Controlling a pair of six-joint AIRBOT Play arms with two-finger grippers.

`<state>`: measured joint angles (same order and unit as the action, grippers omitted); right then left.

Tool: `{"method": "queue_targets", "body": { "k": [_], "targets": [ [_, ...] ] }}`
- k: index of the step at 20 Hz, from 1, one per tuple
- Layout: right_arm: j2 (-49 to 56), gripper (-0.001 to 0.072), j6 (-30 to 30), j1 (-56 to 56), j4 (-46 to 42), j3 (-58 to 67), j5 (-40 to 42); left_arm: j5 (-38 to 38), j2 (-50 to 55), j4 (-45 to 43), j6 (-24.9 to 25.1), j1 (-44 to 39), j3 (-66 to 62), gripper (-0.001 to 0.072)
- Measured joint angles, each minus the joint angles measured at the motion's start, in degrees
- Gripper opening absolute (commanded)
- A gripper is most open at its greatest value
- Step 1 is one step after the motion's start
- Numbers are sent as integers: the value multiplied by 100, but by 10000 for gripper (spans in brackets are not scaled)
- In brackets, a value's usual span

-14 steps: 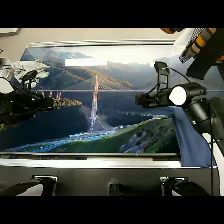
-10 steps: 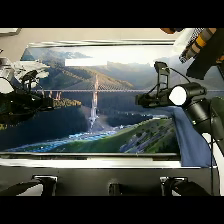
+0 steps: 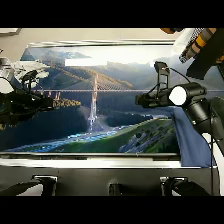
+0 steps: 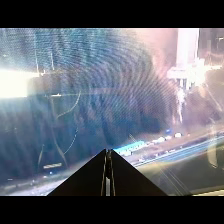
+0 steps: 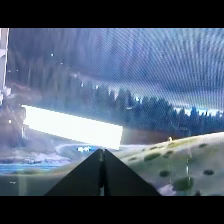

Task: Fold the clothes and pants, and hang the long-sleeved shirts on hangers.

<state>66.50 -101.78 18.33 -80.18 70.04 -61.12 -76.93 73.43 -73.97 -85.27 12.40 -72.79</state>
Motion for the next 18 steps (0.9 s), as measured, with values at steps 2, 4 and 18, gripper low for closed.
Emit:
{"method": "queue_targets", "body": {
  "k": [2, 4, 18],
  "targets": [
    [0, 42, 0, 0, 0, 0, 0, 0, 0, 0, 0, 0, 0, 17],
    [0, 42, 2, 0, 2, 0, 0, 0, 0, 0, 0, 0, 0, 16],
    [0, 42, 2, 0, 0, 0, 11, 33, 0, -238, -153, 7, -4, 720]
  ]
}}
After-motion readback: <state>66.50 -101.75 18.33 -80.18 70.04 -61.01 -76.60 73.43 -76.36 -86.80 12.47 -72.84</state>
